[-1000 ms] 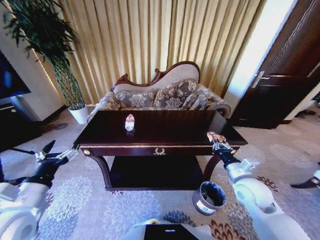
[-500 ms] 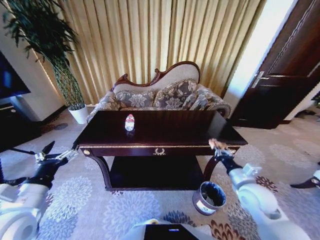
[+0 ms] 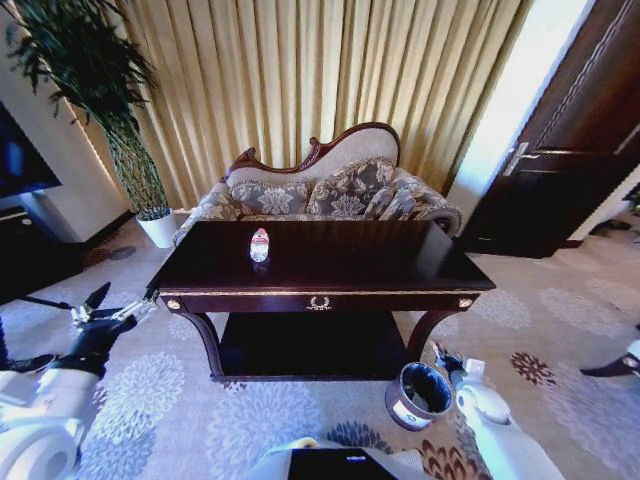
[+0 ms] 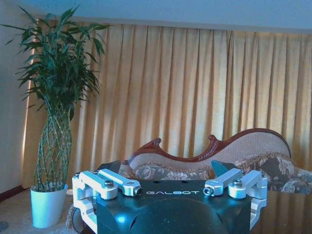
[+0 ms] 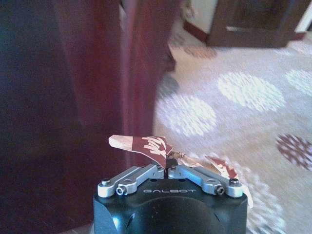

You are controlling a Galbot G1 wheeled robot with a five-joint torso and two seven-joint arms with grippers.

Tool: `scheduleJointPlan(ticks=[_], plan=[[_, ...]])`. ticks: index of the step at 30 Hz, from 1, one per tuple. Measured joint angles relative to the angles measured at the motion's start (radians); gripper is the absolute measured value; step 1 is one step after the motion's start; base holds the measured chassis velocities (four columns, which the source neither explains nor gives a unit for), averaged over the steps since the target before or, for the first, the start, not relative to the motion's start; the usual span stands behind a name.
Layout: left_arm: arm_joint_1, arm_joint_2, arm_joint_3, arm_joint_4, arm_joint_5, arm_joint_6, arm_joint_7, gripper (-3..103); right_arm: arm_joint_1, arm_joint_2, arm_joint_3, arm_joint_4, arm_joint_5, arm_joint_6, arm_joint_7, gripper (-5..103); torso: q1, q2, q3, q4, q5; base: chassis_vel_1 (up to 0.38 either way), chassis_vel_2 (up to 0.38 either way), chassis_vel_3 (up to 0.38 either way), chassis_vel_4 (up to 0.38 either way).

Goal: Move to the front of the table and place the trash on the table into the trash bin.

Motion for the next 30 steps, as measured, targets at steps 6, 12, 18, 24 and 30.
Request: scheduleJointPlan(ticks=[6, 12, 18, 24, 30], plan=[[-0.003, -0.015, -0.003, -0.006, 0.000, -0.004, -0.001, 100, 0.062, 0.029, 0.002, -0.181, -0.070, 0.001, -0.006, 0, 0.000, 0.000, 0.000, -0.0003, -0.0002, 0.000, 0.000, 0.000, 0.000], [-0.001, -0.029, -0.003, -0.006, 0.000, -0.006, -0.002, 100, 0.112, 0.069, 0.006, -0.274, -0.125, 0.004, -0.001, 0, 0.000, 0.000, 0.000, -0.0001, 0.0000, 0.000, 0.000, 0.000, 0.000], [0.001, -0.030, -0.006, -0.006, 0.000, -0.006, -0.003, 100, 0.136, 0.104, 0.007, -0.291, -0.156, 0.006, 0.001, 9, 0.000, 0.000, 0.000, 0.0000, -0.0004, 0.000, 0.000, 0.000, 0.000], [0.001, -0.034, -0.006, -0.007, 0.000, -0.006, -0.003, 100, 0.134, 0.114, 0.007, -0.297, -0.166, 0.006, 0.001, 31, 0.000, 0.000, 0.000, -0.0001, -0.0002, 0.000, 0.000, 0.000, 0.000], [0.002, -0.036, -0.006, -0.007, 0.000, -0.006, -0.003, 100, 0.134, 0.107, 0.009, -0.307, -0.165, 0.007, 0.001, 52, 0.000, 0.000, 0.000, -0.0002, -0.0004, 0.000, 0.000, 0.000, 0.000]])
